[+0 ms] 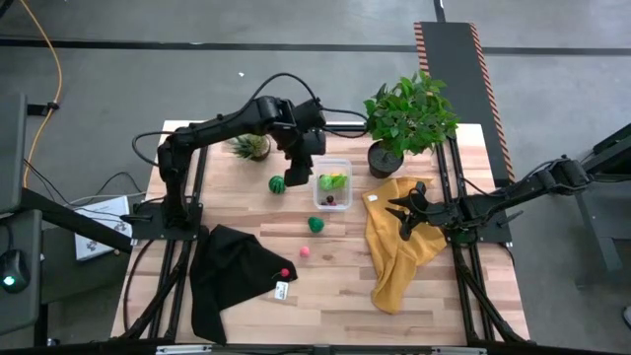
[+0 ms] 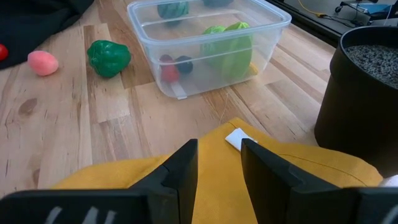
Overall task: Pick and placing Produce into tupperware
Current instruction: Put the watermelon into the transparent bin
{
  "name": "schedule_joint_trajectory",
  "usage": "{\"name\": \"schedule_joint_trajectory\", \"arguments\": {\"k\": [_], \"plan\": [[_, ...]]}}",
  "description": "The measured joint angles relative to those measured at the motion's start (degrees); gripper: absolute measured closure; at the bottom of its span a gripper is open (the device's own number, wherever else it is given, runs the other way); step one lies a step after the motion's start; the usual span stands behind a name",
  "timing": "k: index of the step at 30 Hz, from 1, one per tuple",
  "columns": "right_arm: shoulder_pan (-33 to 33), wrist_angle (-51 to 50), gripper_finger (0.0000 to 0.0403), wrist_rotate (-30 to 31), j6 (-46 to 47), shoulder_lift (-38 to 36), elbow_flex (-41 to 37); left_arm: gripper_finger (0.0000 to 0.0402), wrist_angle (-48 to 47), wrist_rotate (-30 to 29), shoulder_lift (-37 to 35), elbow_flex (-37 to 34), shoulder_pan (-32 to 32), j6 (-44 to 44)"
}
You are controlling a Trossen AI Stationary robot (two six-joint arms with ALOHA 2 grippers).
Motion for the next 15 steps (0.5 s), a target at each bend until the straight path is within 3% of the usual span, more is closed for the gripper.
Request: {"name": "schedule_joint_trajectory", "arguments": {"k": [15], "plan": [[0.00, -0.13, 0.0289, 0.00, 0.00, 0.00, 0.00, 0.0296, -9.62, 3.12, -1.09, 0.02, -0.07, 0.54]]}}
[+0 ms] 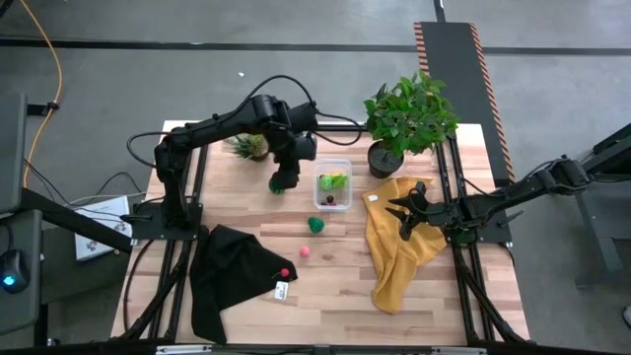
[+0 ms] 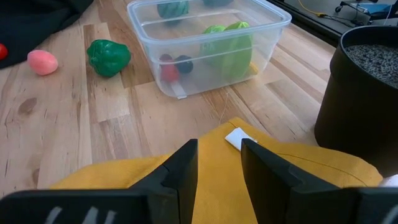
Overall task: Pick and placing Produce into tupperware
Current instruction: Put the watermelon into the transparent bin
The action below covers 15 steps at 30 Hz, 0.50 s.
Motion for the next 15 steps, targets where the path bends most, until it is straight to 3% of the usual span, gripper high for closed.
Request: {"name": "schedule_joint_trajectory", "arguments": {"k": [8, 15], "plan": [[-0.02, 0.00, 0.0289, 0.00, 0.00, 0.00, 0.00, 0.0296, -4.81, -2.40, 0.00, -0.02, 0.07, -1.36], [0.00, -0.02, 0.0289, 0.00, 0.00, 0.00, 0.00, 0.0296, -4.72, -8.14, 0.00, -0.02, 0.07, -4.92]]}}
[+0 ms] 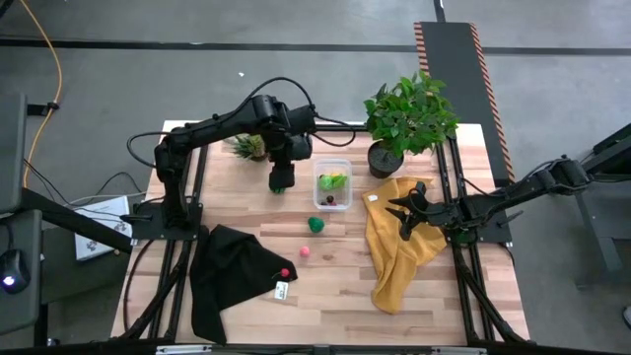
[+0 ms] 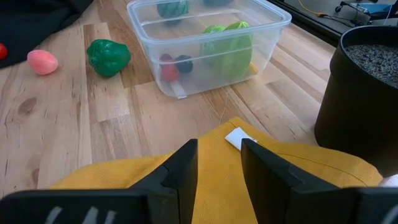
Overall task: Pick and placing Produce into tupperware
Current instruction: Put the watermelon into the transparent bin
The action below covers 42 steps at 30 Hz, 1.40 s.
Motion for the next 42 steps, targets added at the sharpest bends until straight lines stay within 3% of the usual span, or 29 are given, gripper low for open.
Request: {"name": "schedule_joint_trajectory", "arguments": {"k": [15, 21, 29, 37, 42], "plan": [[0.00, 0.00, 0.0289, 0.00, 0.00, 0.00, 0.00, 0.0296, 0.02, -12.30, 0.00, 0.00, 0.00, -8.28], [-0.02, 0.00, 0.0289, 0.00, 0.00, 0.00, 0.00, 0.0296, 0.04, -20.32, 0.02, 0.00, 0.03, -20.47], [0.00, 0.00, 0.0289, 0.00, 0.00, 0.00, 0.00, 0.0293, 0.04, -17.73, 0.04, 0.00, 0.87, -31.36], [0.00, -0.04, 0.0289, 0.00, 0.00, 0.00, 0.00, 0.0293, 0.08, -7.53, 0.04, -0.88, 3.61, -32.65], [0.00, -0.07, 0.0289, 0.00, 0.00, 0.00, 0.00, 0.0293, 0.06, -8.64, 0.04, -4.80, 5.12, -35.60]]}}
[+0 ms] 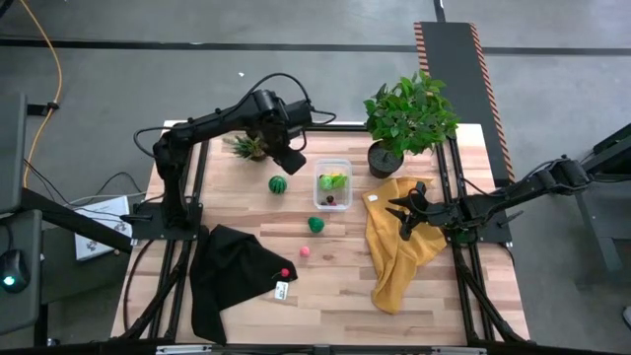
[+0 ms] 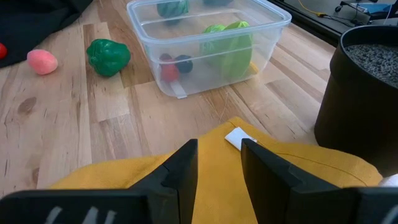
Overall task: Pick and placing Produce into tupperware
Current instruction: Put the watermelon into the transparent bin
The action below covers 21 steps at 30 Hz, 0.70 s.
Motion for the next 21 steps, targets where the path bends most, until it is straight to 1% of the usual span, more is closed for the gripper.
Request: {"name": "schedule_joint_trajectory", "arguments": {"k": [9, 14, 18, 21], "plan": [[0.00, 0.00, 0.0289, 0.00, 0.00, 0.00, 0.00, 0.0293, -0.02, 0.92, 0.04, -7.84, 0.13, -9.04], [-0.01, 0.00, 0.0289, 0.00, 0.00, 0.00, 0.00, 0.0293, -0.04, 0.92, 0.04, -10.39, 0.15, -9.04], [0.00, 0.00, 0.0289, 0.00, 0.00, 0.00, 0.00, 0.0292, 0.48, 0.85, 0.04, -10.50, 0.20, -6.42], [-0.01, 0.00, 0.0289, 0.00, 0.00, 0.00, 0.00, 0.0276, 0.62, -0.55, 0.04, -10.50, 0.53, -5.61]]}}
